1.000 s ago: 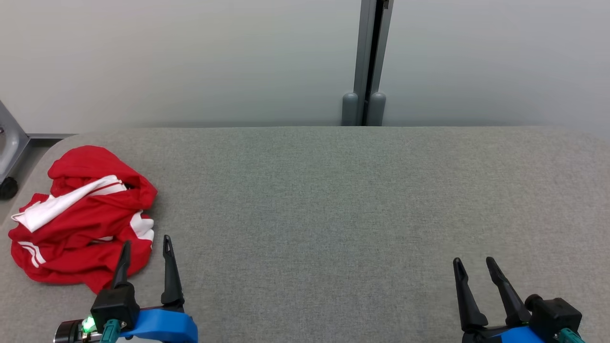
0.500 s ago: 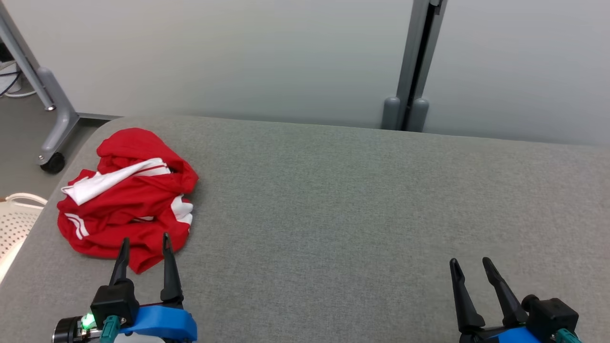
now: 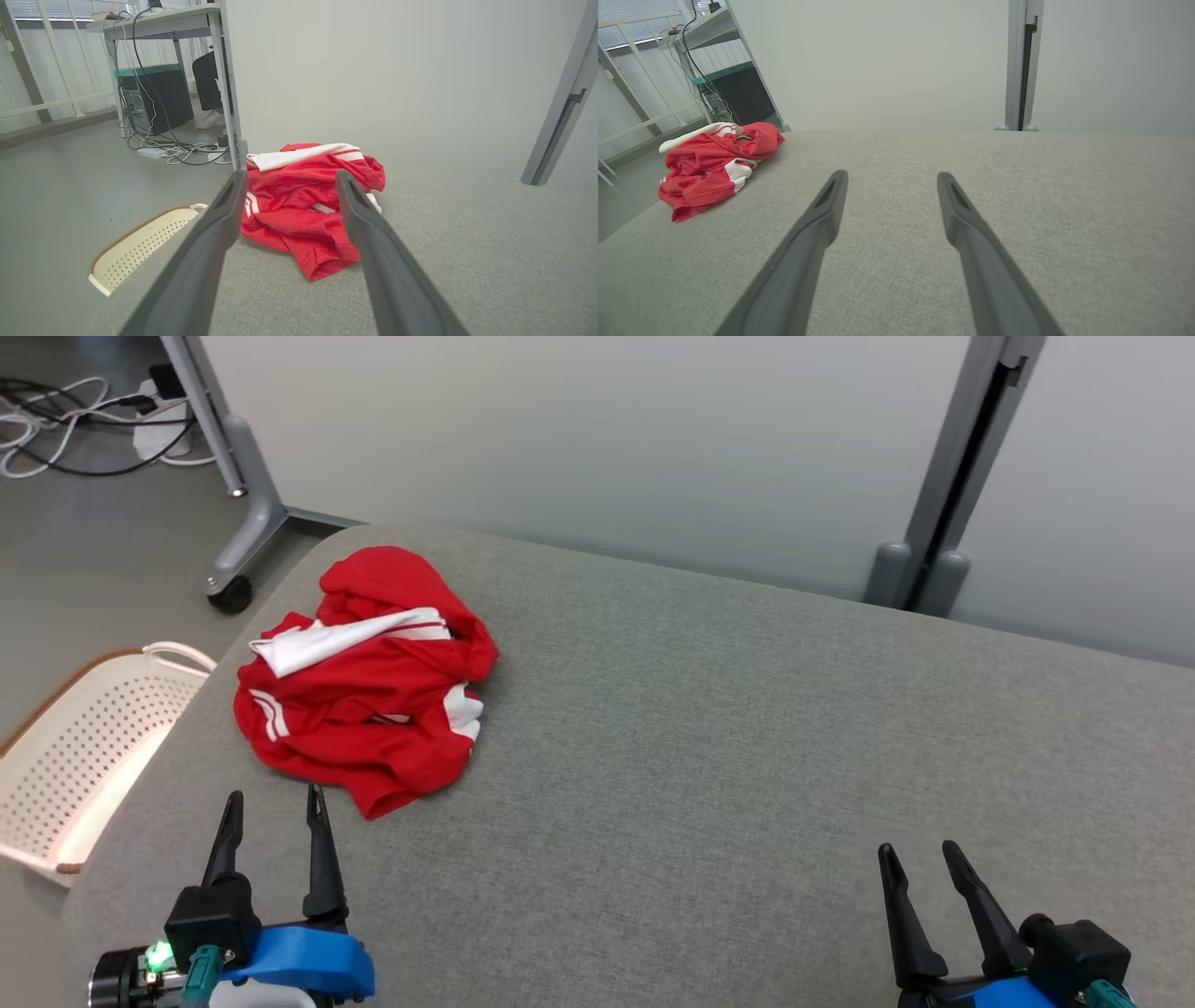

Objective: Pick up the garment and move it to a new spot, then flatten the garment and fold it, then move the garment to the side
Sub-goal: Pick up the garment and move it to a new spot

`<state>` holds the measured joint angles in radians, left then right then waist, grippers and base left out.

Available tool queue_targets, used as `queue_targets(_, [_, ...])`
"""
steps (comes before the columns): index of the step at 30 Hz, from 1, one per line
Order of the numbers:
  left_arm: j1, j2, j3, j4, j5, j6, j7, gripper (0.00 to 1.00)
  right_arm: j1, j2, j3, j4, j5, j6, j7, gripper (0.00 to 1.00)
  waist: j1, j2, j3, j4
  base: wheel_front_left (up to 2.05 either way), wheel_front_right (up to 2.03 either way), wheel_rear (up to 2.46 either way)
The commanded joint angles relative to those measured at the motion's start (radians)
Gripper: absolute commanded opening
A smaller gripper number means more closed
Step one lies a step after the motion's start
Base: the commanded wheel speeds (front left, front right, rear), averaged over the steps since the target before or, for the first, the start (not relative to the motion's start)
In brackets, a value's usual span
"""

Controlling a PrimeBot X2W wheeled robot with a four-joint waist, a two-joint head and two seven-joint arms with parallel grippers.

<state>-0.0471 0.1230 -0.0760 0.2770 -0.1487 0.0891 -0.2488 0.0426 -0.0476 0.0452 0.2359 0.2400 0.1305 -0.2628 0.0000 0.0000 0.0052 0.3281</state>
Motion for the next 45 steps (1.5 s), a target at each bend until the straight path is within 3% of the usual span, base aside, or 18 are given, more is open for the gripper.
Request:
queue_targets(1, [-0.013, 0.005, 0.001, -0.006, -0.004, 0.005, -0.001, 1.0, 0.001, -0.005, 0.001, -0.002, 0.005, 0.0, -0.003, 1.0, 0.0, 0.0, 0.015, 0.031, 0.0, 0.0, 0.0])
queue_targets(11, [0.003, 0.018, 0.012, -0.021, -0.018, 0.017, 0.0, 1.0, -0.012, -0.005, 0.006, 0.0, 0.001, 0.0, -0.003, 1.0, 0.0, 0.0, 0.027, 0.102, 0.0, 0.0, 0.0])
queue_targets(24, [0.002, 0.023, 0.021, -0.026, -0.037, 0.032, -0.006, 1.0, -0.02, -0.005, 0.014, 0.004, -0.012, 0.0, -0.003, 1.0, 0.0, 0.0, 0.037, 0.107, 0.0, 0.0, 0.0])
queue_targets(32, [-0.075, 0.033, 0.065, -0.011, -0.075, 0.041, -0.009, 1.0, -0.042, -0.005, 0.018, -0.016, -0.037, 0.0, 0.007, 1.0, 0.0, 0.0, 0.075, 0.073, 0.0, 0.0, 0.0])
queue_targets(45, [-0.4, 0.138, 0.141, 0.151, -0.141, -0.004, -0.004, 1.0, -0.112, -0.005, 0.001, -0.154, -0.117, 0.0, 0.066, 1.0, 0.0, 0.0, 0.23, -0.079, 0.0, 0.0, 0.0])
